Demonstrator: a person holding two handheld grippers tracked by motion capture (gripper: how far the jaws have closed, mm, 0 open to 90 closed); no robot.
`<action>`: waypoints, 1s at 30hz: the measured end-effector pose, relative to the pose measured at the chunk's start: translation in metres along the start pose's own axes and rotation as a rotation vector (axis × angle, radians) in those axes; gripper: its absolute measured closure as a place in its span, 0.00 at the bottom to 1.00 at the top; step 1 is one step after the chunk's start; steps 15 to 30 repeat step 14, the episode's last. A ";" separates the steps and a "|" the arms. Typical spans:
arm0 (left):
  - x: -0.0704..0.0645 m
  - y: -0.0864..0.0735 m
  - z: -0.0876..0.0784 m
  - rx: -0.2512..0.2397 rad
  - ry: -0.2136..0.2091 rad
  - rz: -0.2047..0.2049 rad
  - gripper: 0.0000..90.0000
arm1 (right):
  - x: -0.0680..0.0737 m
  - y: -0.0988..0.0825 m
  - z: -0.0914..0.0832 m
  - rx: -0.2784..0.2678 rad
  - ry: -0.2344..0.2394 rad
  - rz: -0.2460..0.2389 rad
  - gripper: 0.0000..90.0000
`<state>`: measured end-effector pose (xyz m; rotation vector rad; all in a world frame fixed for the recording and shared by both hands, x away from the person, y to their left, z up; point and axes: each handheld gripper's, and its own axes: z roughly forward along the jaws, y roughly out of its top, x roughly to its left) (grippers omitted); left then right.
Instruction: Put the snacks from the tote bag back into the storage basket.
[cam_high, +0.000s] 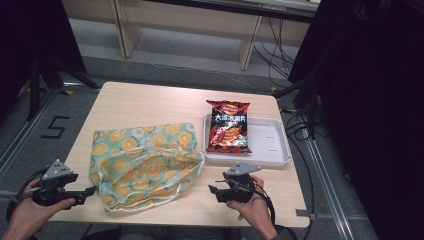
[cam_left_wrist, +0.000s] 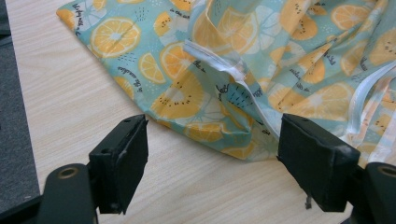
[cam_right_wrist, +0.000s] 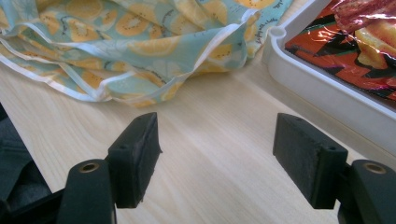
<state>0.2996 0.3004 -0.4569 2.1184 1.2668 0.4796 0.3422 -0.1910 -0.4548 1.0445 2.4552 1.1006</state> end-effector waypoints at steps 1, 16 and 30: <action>0.000 0.000 0.000 0.000 0.000 0.000 0.27 | 0.000 0.000 0.000 0.000 0.000 0.000 0.36; 0.000 0.000 0.001 -0.006 -0.010 0.001 0.27 | 0.002 0.000 -0.001 0.025 -0.006 0.041 0.35; 0.000 0.000 0.001 -0.006 -0.010 0.001 0.27 | 0.002 0.000 -0.001 0.025 -0.006 0.041 0.35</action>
